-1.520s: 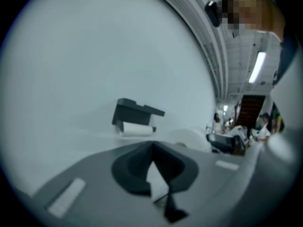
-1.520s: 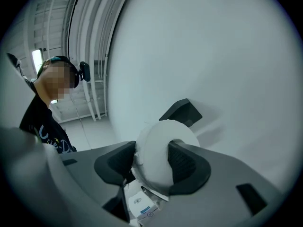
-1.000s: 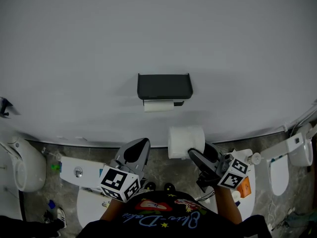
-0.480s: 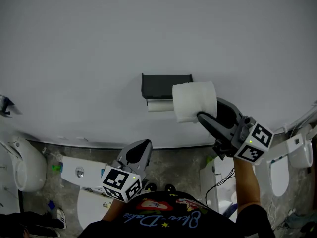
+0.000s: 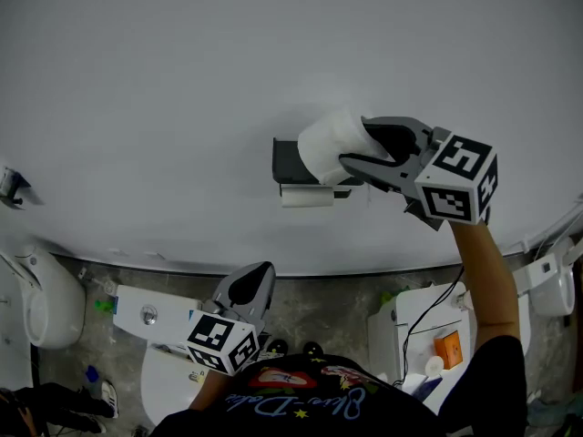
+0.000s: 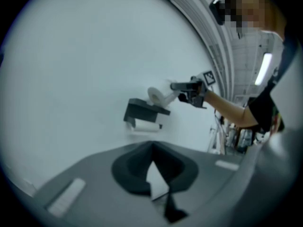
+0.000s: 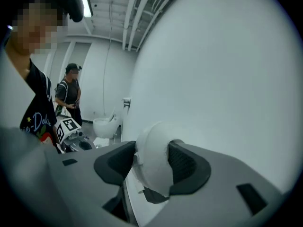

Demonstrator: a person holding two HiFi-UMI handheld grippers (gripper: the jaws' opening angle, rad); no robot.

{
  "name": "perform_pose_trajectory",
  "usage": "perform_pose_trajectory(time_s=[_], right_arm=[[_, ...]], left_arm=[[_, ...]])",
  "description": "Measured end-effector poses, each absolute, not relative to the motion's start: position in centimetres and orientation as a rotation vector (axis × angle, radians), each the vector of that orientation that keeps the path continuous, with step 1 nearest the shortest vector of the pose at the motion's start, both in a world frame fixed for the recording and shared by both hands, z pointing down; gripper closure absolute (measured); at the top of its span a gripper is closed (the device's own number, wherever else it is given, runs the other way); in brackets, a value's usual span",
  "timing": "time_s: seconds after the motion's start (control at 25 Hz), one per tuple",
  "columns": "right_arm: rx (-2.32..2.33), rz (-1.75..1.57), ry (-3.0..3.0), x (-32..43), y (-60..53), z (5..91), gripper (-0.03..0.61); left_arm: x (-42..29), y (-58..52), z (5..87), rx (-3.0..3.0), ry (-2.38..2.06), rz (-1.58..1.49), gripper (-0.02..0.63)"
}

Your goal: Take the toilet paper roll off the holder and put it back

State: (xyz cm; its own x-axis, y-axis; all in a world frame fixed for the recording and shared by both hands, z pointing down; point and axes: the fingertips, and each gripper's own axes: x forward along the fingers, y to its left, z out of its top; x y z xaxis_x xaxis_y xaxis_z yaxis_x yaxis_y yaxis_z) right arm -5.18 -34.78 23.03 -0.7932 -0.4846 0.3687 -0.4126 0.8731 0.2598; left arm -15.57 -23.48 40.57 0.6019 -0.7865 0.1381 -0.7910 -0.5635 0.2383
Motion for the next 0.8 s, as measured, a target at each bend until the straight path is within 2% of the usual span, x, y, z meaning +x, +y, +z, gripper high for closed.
perform_pose_trajectory(time_s=[0.8], right_arm=[[0.341, -0.27, -2.122, -8.9, -37.4, 25.7, 0.353]], left_arm=[[-15.8, -23.4, 40.9, 2.526, -1.286, -0.004, 0.615]])
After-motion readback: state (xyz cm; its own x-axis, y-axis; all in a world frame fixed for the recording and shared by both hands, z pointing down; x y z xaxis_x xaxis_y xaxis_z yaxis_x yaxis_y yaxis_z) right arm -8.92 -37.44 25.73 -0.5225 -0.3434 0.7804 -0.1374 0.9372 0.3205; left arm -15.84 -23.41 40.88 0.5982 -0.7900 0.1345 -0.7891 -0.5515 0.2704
